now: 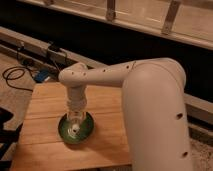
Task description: Place the bottle in the ceramic bowl
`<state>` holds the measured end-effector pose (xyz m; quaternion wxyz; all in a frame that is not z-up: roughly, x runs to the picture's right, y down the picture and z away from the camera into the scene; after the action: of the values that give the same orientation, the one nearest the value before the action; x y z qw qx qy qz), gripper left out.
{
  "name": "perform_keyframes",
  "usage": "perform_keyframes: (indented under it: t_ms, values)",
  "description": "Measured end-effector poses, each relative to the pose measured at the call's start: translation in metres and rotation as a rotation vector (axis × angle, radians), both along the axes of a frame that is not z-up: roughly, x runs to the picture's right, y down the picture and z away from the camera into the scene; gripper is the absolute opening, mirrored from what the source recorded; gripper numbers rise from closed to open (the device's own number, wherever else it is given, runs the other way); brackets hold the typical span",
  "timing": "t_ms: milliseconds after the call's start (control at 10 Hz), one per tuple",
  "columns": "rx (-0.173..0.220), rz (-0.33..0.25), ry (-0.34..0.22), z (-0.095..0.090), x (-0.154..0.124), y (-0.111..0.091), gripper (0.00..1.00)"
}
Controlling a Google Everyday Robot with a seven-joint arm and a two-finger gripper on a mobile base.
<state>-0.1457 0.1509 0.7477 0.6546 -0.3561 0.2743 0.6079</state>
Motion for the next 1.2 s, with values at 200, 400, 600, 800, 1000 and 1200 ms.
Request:
perform_keyframes:
  t_ms: [200,400,600,800,1000,1200]
  values:
    - [0.0,-0.002,-0.002,-0.0002,-0.0015,0.0004,0.45]
    - [0.0,-0.001,-0.001,0.0,-0.001,0.0002,0.64]
    - [-0.001,0.0,0.0,0.0002,-0.0006,0.0003,0.79]
    - [0.0,-0.001,-0.001,0.0002,-0.001,0.0002,0.8]
    - [-0.002,-0.003,-0.001,0.0006,-0.0015,0.0013,0.8]
    - [-0.002,-0.002,-0.001,0.0005,-0.0012,0.0009,0.8]
